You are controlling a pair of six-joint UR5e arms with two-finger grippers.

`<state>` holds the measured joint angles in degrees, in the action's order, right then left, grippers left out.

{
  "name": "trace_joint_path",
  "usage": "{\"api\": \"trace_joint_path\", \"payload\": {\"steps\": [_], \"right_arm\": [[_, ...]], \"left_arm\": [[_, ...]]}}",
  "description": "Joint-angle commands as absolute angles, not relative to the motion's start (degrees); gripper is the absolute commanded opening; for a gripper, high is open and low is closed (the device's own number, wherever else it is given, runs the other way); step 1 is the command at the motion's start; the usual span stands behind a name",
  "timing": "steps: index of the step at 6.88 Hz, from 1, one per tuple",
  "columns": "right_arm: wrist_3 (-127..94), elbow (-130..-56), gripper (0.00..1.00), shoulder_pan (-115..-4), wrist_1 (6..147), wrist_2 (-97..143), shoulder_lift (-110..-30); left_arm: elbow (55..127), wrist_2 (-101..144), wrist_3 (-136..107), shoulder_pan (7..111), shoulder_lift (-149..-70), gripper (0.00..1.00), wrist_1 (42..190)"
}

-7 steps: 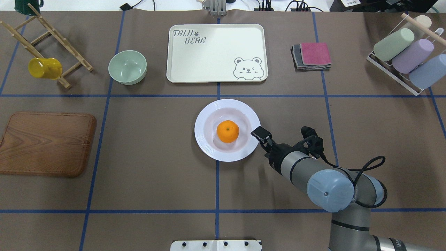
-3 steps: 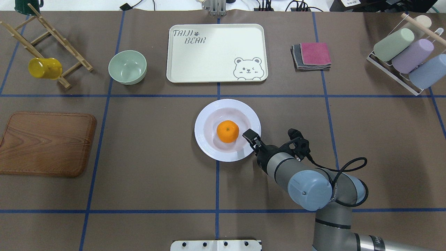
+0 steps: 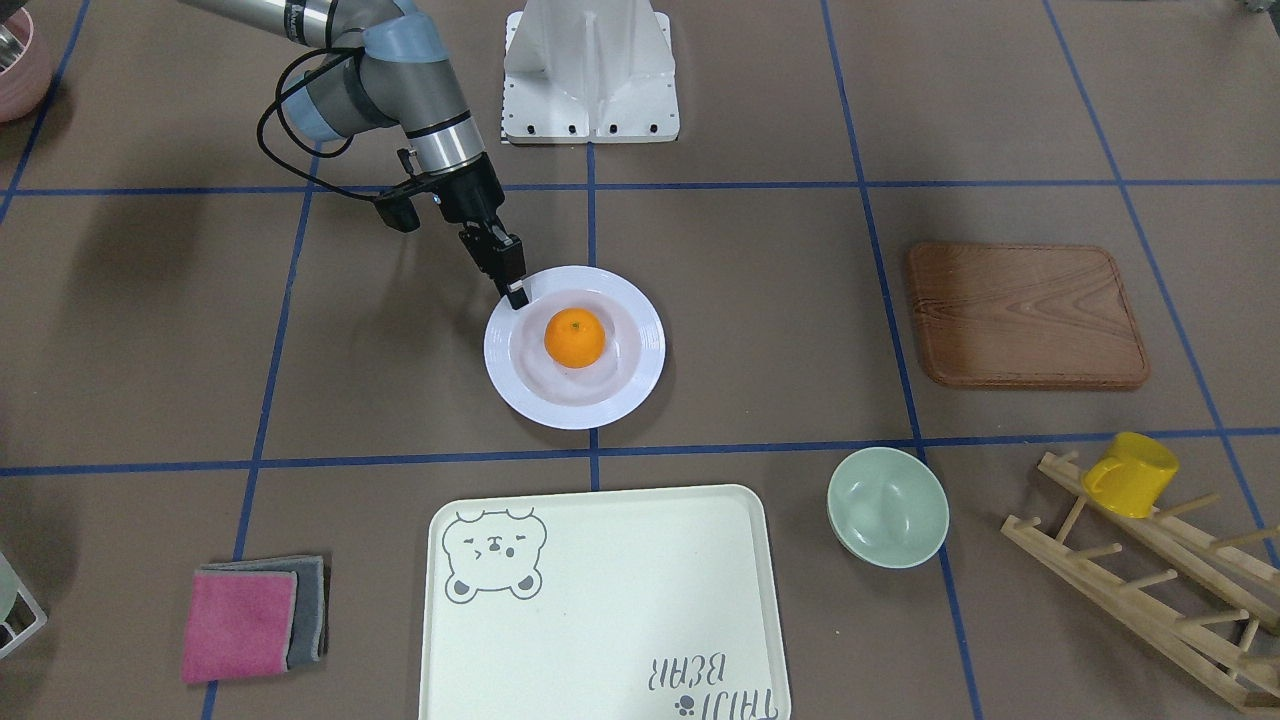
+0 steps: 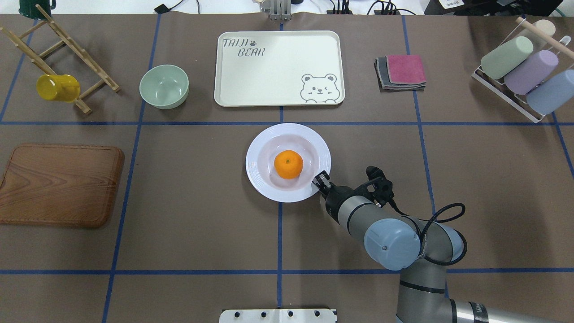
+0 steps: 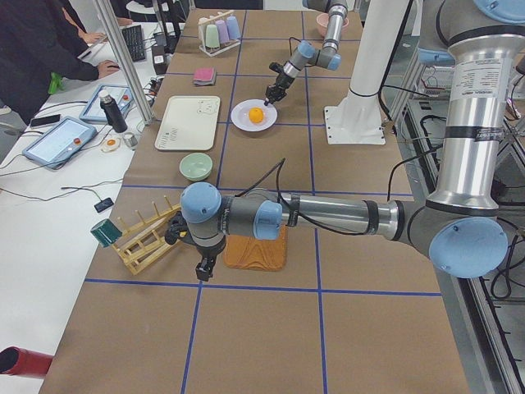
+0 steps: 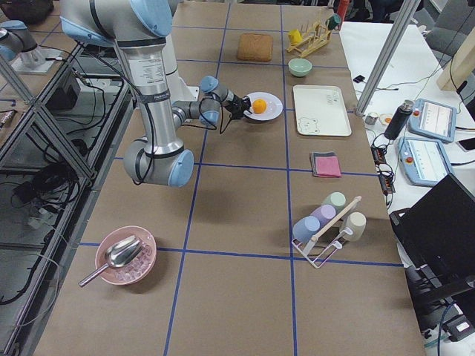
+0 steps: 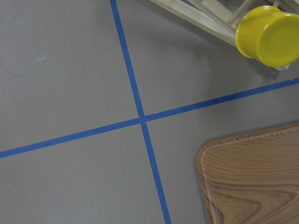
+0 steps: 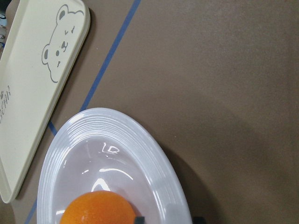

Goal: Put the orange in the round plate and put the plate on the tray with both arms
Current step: 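Move the right gripper to the plate rim nearest the robot and grip it, then lift the plate with the right gripper and carry it onto the bear tray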

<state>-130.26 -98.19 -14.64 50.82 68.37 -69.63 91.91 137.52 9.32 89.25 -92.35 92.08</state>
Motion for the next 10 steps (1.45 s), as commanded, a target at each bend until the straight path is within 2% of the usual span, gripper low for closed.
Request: {"api": "trace_joint_path", "payload": {"steps": [1, 8, 10], "right_arm": [[-130.3, -99.0, 0.00, -15.0, 50.1, 66.5, -69.5], [-130.3, -99.6, 0.00, -17.1, 35.9, 57.0, -69.6], [-132.8, -96.0, 0.00, -21.4, 36.3, 57.0, -65.3]], "left_arm": [[92.0, 137.7, 9.3, 89.4, -92.3, 0.99, 92.1], [94.1, 138.7, 9.2, 89.4, -90.9, 0.99, 92.1], [94.4, 138.7, 9.2, 89.4, -90.8, 0.99, 92.1]]}}
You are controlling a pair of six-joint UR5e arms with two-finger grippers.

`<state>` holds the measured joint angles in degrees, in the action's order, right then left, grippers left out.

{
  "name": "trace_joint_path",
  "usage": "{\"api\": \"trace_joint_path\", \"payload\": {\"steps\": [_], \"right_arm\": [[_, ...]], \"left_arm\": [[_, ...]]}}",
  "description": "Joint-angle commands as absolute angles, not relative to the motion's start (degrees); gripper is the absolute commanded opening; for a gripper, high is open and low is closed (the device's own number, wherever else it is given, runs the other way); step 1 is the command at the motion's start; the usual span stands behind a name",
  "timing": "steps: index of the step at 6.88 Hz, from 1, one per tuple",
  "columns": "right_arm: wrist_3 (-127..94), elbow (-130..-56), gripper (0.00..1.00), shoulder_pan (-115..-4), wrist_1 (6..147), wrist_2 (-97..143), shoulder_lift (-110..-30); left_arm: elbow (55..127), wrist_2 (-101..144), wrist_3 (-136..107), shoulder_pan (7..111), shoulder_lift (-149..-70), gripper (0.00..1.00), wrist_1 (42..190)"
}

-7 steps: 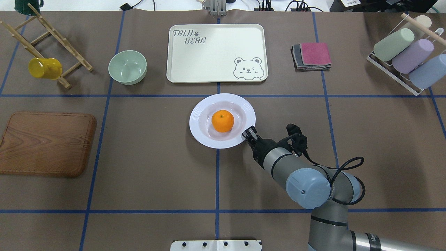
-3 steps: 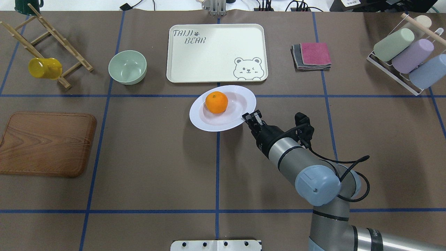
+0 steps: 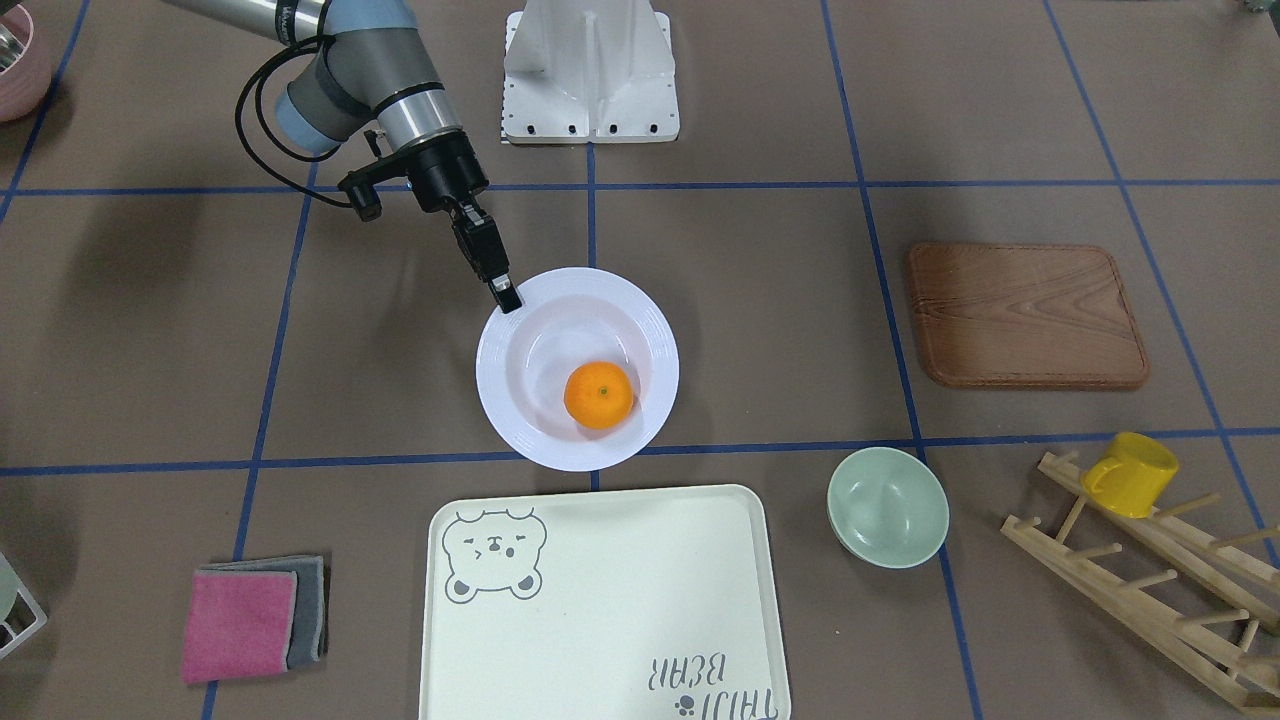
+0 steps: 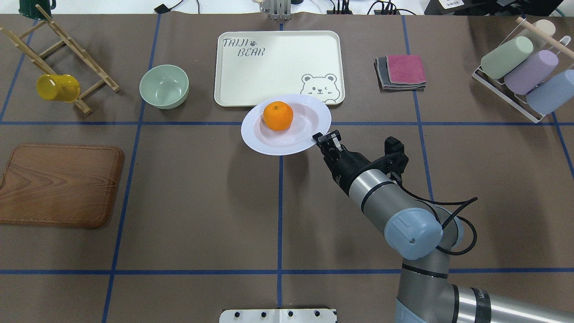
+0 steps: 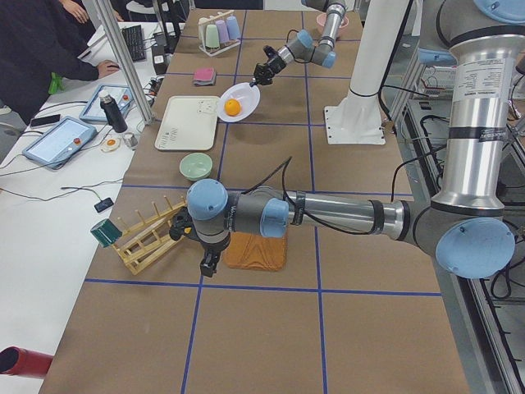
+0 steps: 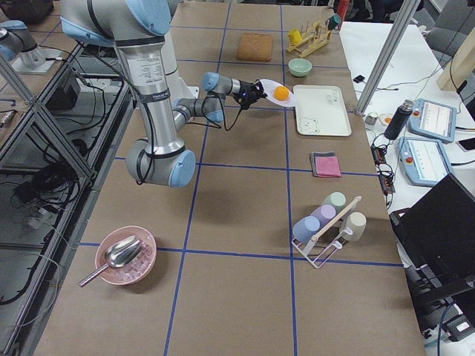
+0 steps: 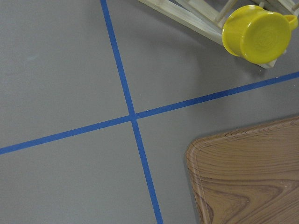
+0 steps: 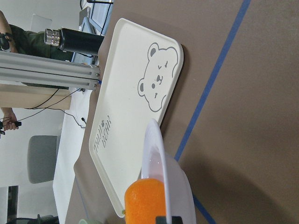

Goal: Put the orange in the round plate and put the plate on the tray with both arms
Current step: 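Lift the plate with the right gripper and carry it onto the bear tray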

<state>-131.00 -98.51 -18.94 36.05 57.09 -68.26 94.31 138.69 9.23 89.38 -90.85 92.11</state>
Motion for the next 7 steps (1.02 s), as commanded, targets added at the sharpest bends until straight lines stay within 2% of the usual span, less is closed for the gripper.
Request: {"api": "trace_joint_path", "payload": {"steps": [1, 4, 6, 7], "right_arm": [[-138.7, -88.1, 0.00, -24.0, 39.7, 57.0, -59.6], [-148.8, -63.9, 0.00, -29.3, 42.8, 53.9, -42.1], [-152.7, -55.4, 0.00, -30.0, 43.2, 50.6, -37.5], [-151.0, -55.7, 0.99, -29.9, 45.4, 50.5, -37.8]], "left_arm": [[94.4, 138.7, 9.2, 89.4, -90.8, 0.99, 92.1], [94.5, 138.7, 9.2, 89.4, -90.9, 0.99, 92.2], [94.9, 138.6, 9.1, 89.4, -90.9, 0.99, 92.2], [94.9, 138.7, 9.1, 89.4, -90.9, 0.99, 92.2]]}}
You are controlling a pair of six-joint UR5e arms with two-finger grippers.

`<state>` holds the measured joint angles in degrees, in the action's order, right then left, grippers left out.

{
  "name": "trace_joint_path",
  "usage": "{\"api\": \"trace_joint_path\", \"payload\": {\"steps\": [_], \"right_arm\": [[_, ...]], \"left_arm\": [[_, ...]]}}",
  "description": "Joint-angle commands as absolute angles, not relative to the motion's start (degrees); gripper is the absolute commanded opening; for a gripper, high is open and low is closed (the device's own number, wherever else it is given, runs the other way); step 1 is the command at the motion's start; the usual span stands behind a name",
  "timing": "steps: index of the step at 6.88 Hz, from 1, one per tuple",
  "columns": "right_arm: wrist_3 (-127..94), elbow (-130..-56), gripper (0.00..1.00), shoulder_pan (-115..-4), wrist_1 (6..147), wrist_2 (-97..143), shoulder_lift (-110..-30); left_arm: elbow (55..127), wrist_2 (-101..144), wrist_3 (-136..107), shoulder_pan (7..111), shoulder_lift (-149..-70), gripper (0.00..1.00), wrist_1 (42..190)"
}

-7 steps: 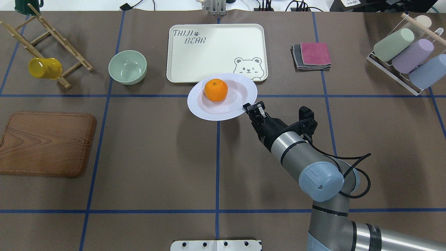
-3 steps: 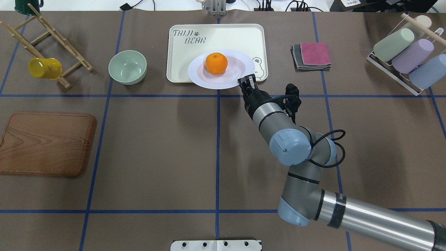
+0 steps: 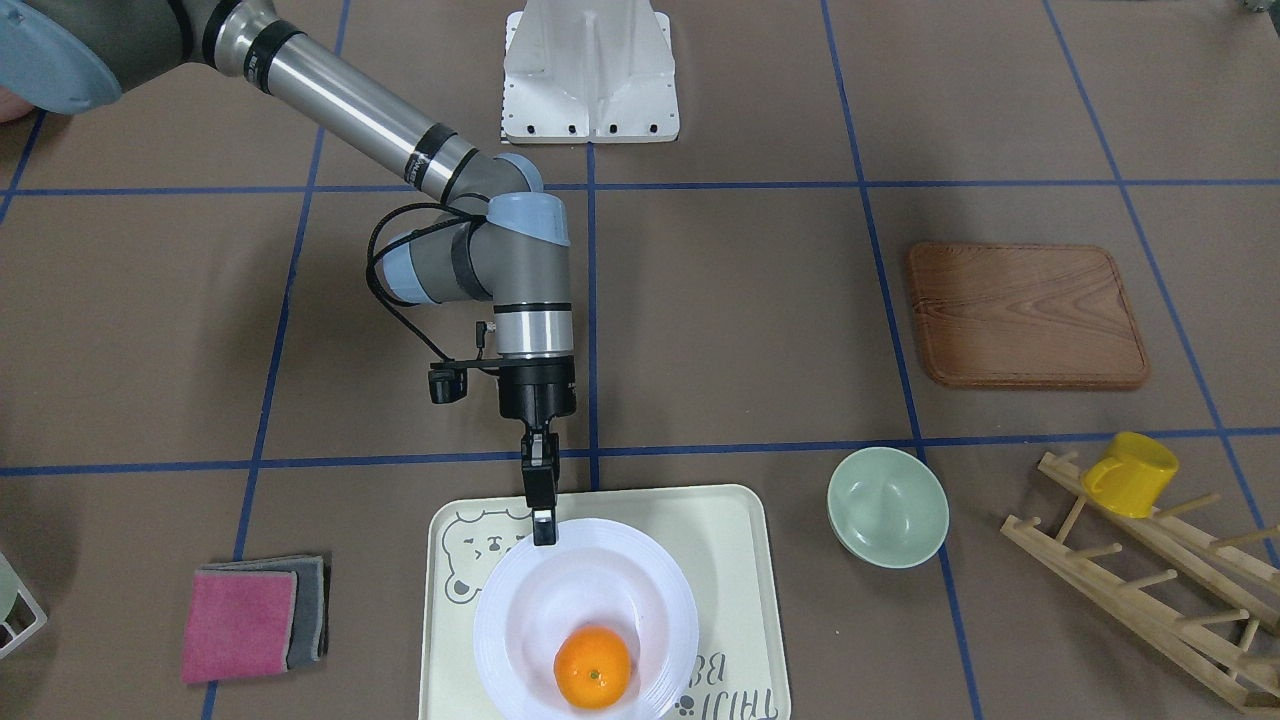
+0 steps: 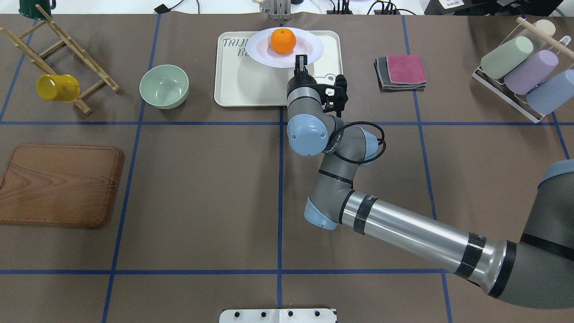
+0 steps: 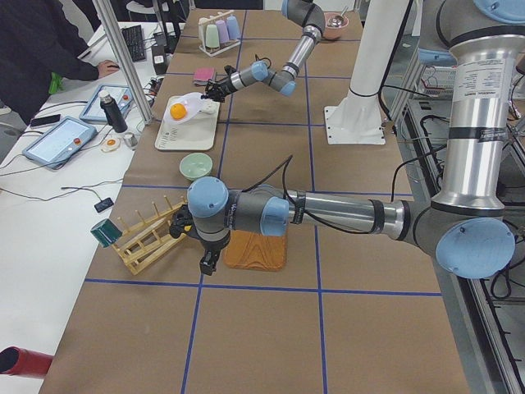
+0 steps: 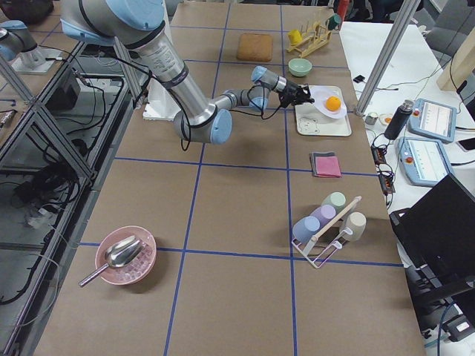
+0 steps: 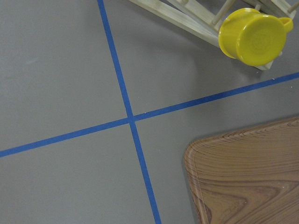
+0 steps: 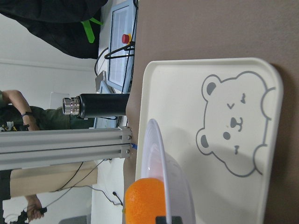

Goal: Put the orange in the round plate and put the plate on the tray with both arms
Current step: 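Lift the plate with the right gripper and carry it onto the bear tray, then open the right gripper and pull it back from the plate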

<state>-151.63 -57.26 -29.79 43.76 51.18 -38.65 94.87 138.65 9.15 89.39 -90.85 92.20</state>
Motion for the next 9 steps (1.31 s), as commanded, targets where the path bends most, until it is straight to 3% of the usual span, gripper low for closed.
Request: {"api": "trace_joint_path", "payload": {"steps": [1, 3, 6, 9], "right_arm": [[-144.6, -59.6, 1.00, -28.7, 47.4, 50.8, -39.3], [-126.8, -76.7, 1.00, -27.7, 50.2, 58.8, -49.5], [-96.4, -95.3, 1.00, -41.3, 75.4, 91.3, -56.6], [-55.7, -98.4, 1.00, -62.8, 79.1, 118.3, -69.8]], "left_arm": [[94.9, 138.6, 9.5, 89.4, -90.8, 0.99, 92.3], [97.7, 138.5, 9.1, 89.4, -85.8, 0.99, 94.7], [100.6, 135.6, 2.2, 89.5, -82.4, 0.99, 94.6], [99.9, 135.2, -2.8, 89.4, -79.8, 0.99, 94.6]]}}
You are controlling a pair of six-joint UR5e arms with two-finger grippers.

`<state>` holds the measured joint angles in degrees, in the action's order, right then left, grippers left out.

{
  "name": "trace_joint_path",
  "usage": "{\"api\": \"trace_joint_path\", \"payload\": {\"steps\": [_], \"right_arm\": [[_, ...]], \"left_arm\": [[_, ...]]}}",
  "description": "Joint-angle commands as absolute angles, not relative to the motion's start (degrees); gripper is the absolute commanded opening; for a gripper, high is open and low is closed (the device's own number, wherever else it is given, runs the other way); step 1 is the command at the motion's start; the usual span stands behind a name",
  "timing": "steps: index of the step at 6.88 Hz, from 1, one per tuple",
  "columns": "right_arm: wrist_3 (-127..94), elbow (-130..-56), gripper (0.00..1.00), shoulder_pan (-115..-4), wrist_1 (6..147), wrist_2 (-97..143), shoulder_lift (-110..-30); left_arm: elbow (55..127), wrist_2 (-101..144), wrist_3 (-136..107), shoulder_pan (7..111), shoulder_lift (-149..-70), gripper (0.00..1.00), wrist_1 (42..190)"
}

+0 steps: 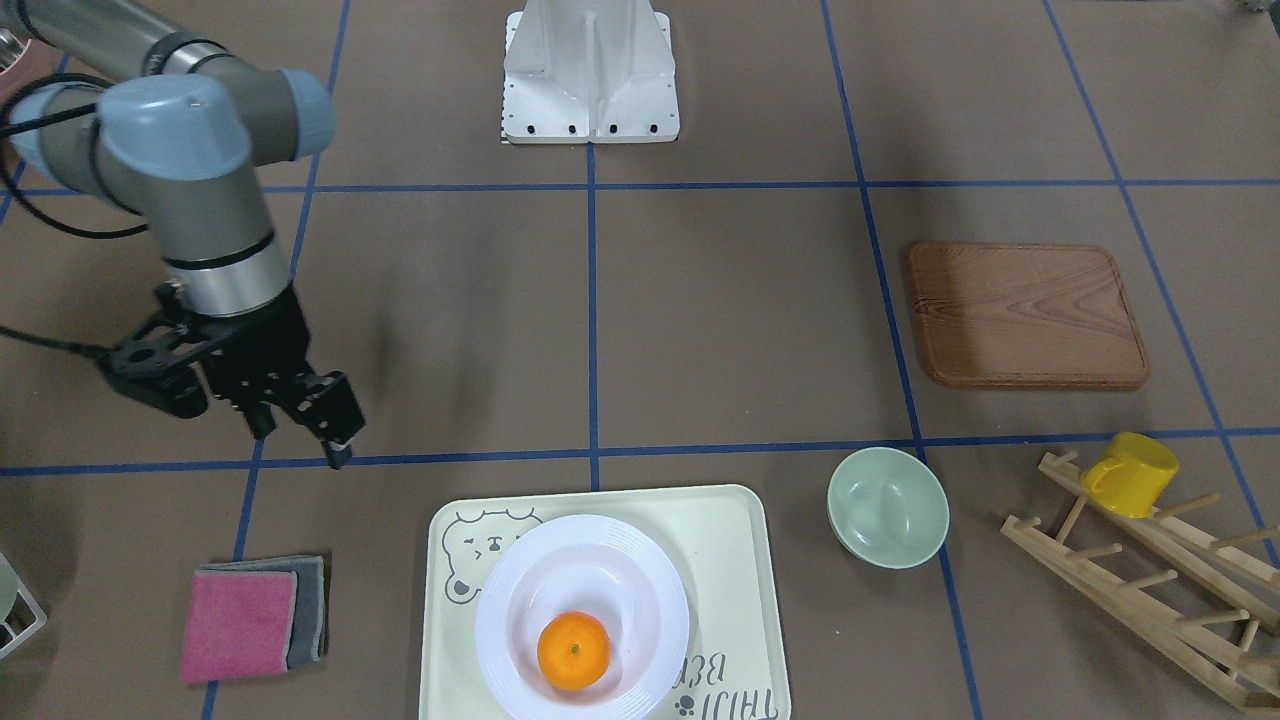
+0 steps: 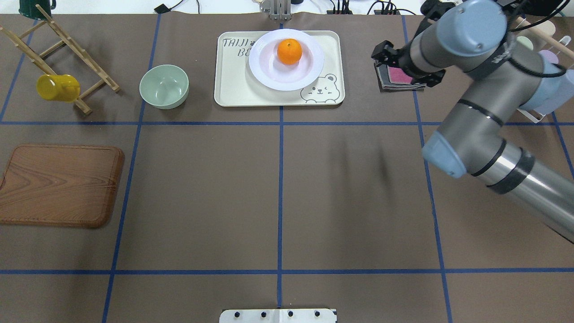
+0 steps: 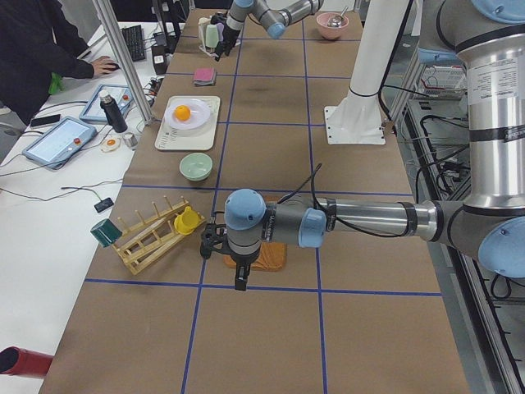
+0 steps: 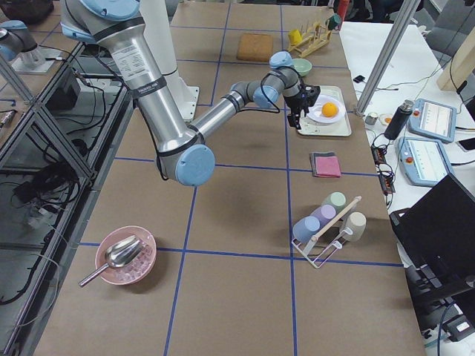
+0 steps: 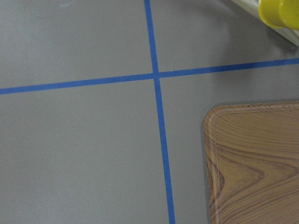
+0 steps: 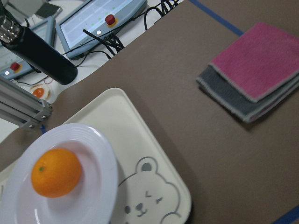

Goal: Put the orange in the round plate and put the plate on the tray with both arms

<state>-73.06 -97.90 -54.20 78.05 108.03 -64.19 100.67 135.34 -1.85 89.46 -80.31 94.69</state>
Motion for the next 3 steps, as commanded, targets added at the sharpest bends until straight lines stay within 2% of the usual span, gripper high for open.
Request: {"api": "trace_joint_path", "payload": {"steps": [1, 3], "right_arm": [[-40.3, -98.1, 1.00, -70.0, 80.9, 124.2, -74.7], [-13.7, -98.3, 1.00, -80.5, 89.8, 126.3, -81.8]], "left_arm": [[103.0, 134.8, -2.6, 89.6, -79.2, 0.99, 94.5], [104.1, 134.7, -2.4, 89.6, -78.4, 0.99, 94.3]]}}
